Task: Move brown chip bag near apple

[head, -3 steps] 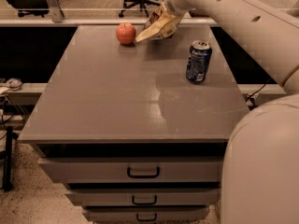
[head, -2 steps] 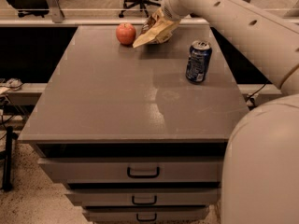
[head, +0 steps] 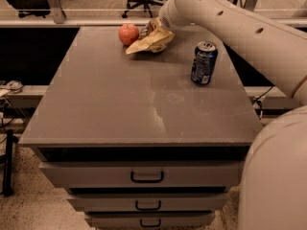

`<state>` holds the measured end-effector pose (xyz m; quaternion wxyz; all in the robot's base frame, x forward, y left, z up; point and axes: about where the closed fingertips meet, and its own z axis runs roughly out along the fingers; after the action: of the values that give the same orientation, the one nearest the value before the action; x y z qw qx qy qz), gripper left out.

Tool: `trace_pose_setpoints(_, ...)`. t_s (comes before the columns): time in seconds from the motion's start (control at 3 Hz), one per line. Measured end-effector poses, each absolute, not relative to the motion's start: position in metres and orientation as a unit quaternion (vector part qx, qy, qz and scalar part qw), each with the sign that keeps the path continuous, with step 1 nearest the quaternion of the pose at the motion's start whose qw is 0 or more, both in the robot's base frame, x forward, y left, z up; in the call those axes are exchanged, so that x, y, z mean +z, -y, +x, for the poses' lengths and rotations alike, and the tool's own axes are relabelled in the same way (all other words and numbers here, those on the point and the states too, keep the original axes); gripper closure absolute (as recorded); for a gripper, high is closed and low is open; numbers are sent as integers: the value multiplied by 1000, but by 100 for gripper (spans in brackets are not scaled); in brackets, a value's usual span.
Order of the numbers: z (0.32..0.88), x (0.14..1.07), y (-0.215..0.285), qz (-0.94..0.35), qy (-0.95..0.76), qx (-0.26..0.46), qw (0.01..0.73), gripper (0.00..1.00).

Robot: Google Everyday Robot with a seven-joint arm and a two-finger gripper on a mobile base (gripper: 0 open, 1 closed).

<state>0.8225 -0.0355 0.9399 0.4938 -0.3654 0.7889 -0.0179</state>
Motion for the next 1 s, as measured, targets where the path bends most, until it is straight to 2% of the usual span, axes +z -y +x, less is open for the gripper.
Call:
trace_pose_setpoints(0.67,808,920,17,-371,-794,10,482,13)
trace_pose_setpoints(1.0,805,917,14,-372,-795,16,478,0)
